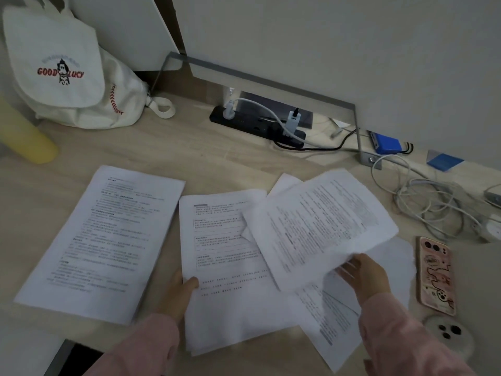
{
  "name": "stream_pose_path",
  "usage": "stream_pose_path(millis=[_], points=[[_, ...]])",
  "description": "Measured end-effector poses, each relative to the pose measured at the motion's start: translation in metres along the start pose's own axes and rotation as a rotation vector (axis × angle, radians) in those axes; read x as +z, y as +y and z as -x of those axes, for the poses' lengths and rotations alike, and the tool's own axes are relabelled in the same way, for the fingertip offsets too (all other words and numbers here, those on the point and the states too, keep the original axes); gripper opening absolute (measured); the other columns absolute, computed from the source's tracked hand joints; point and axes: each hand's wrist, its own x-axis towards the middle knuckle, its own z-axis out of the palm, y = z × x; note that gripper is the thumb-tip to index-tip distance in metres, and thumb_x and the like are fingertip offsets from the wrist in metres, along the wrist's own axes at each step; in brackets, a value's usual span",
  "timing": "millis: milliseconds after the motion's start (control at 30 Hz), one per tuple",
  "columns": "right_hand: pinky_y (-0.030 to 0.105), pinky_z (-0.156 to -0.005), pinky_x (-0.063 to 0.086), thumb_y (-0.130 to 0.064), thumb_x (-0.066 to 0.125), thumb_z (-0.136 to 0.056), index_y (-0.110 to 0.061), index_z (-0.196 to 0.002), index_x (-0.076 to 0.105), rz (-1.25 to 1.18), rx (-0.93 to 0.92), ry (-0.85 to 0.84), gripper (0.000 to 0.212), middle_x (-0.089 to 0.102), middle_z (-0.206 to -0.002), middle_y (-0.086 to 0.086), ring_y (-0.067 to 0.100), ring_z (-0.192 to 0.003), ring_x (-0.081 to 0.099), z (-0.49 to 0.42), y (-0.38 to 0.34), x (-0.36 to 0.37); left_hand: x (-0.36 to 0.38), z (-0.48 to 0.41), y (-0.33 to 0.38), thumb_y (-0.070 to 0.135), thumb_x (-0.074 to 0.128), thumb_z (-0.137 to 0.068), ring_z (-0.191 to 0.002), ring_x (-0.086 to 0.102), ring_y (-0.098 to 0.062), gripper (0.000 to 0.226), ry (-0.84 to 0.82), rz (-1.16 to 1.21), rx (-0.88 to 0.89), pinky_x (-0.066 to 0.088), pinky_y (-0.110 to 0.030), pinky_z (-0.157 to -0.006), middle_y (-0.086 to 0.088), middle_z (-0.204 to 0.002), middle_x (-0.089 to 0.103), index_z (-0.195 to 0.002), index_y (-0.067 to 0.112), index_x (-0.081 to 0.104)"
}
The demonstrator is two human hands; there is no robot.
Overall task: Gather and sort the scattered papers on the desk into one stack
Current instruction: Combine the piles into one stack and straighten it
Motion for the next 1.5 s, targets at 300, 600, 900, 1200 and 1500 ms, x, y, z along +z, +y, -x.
stream_pose_path(millis=[300, 600, 900, 1200, 1500], points=[[0.049, -0.096, 0.047, -0.011, 0.055, -0.088, -0.002, -0.104, 0.060, 0.018, 0.209, -0.351, 0.019, 0.068, -0.103, 0.017, 0.036, -0.102, 0.063, 0.034, 0.073, 0.026, 0.003, 0.000, -0.002, -0.001, 0.047, -0.088, -0.078, 0.056, -0.021, 0.025, -0.001, 0.008, -0.024, 0.043, -0.029, -0.064, -0.004, -0.087, 0.060, -0.110, 0.007, 0.055], [0.024, -0.046, 0.056, -0.004, 0.057, -0.085, 0.002, -0.091, 0.059, -0.007, 0.150, -0.066, 0.008, 0.069, -0.062, 0.011, 0.018, -0.045, 0.064, 0.005, 0.054, -0.004, 0.003, 0.001, -0.006, -0.003, 0.045, -0.087, -0.079, 0.057, -0.023, 0.027, 0.000, 0.026, -0.030, 0.045, -0.031, -0.066, -0.005, -0.088, 0.062, -0.110, 0.005, 0.055], [0.036, -0.088, 0.043, -0.012, 0.061, -0.082, -0.012, -0.112, 0.051, 1.120, -0.593, 0.059, 0.032, 0.053, -0.118, 0.013, 0.032, -0.110, 0.052, 0.003, 0.049, -0.001, 0.008, 0.002, -0.007, 0.003, 0.046, -0.088, -0.101, 0.057, -0.035, 0.026, 0.005, 0.039, -0.068, 0.044, -0.047, -0.095, -0.015, -0.104, 0.063, -0.112, 0.005, 0.056], [0.037, -0.060, 0.059, -0.018, 0.089, -0.042, -0.002, -0.106, 0.059, 1.988, -1.120, -0.233, 0.073, 0.068, -0.098, 0.026, 0.035, -0.075, 0.070, -0.052, 0.044, -0.009, 0.004, 0.005, -0.006, -0.001, 0.041, -0.089, -0.097, 0.058, -0.033, 0.028, -0.010, -0.017, -0.036, 0.044, -0.050, -0.097, -0.006, -0.095, 0.064, -0.086, 0.022, 0.058], [0.013, -0.036, 0.013, -0.002, 0.062, -0.072, -0.007, -0.068, 0.048, 1.618, -1.269, 0.034, 0.016, 0.051, -0.042, 0.006, 0.025, -0.029, 0.046, -0.036, 0.009, 0.002, 0.002, 0.007, -0.008, -0.001, 0.043, -0.089, -0.098, 0.059, -0.033, 0.023, 0.010, -0.017, -0.017, 0.046, -0.050, -0.096, -0.008, -0.098, 0.065, -0.097, 0.014, 0.059]])
